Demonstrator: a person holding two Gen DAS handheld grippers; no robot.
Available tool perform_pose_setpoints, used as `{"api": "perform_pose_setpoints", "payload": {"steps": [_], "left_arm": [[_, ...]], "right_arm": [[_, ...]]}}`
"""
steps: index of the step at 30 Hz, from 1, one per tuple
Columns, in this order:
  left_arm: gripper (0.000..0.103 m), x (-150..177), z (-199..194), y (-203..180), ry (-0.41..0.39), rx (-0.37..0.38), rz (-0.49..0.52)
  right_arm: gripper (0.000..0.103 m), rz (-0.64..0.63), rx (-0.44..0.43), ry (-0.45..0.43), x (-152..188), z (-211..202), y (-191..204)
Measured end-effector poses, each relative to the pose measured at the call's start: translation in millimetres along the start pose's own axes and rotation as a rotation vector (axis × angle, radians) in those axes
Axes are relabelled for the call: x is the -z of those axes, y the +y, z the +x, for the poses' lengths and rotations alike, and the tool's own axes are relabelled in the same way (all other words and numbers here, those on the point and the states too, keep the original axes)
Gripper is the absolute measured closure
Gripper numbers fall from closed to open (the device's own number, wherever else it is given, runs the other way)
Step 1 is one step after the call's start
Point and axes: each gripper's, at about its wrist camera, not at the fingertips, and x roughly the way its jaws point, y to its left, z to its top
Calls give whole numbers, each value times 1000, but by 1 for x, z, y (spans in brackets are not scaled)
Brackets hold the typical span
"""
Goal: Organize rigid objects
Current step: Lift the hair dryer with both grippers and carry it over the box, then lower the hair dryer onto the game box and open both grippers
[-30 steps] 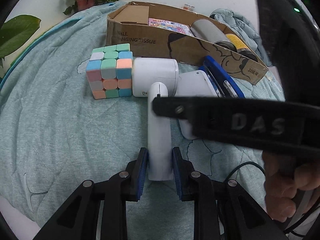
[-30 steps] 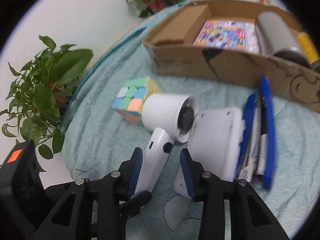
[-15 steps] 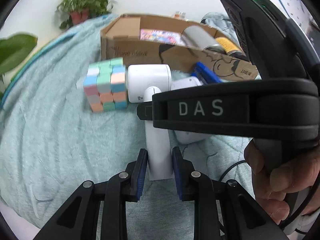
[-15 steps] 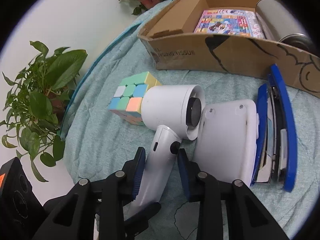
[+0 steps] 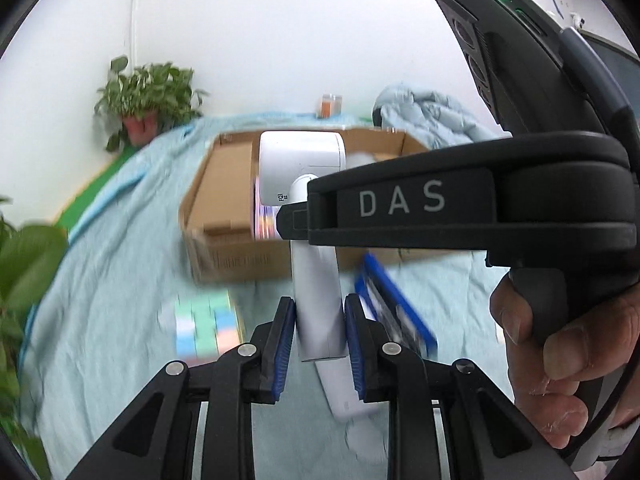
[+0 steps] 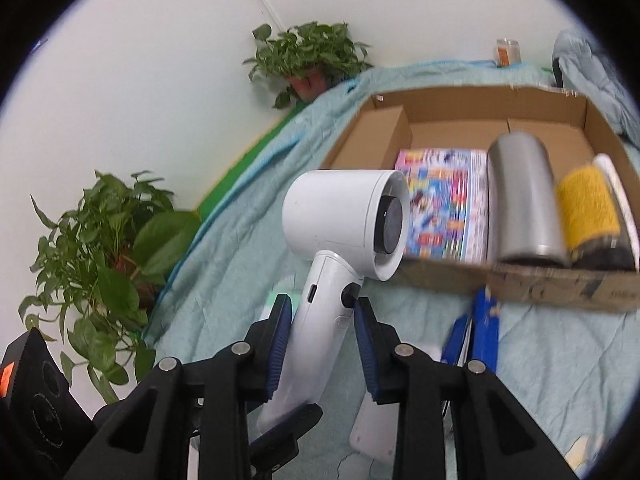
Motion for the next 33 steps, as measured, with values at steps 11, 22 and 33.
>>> {"api": "perform_pose_setpoints", "payload": {"steps": [11,22,33], "left_arm": [[80,-101,57,19,-13,54,-24],[80,-108,175,52,156,61,-85],[78,-80,193,58,217,68,-147]], "right_arm": [[72,-26,50,-18,-93,17,-21],[72,67,41,147,-119,97,-74],[74,108,42,224,-113,136,-88]]}}
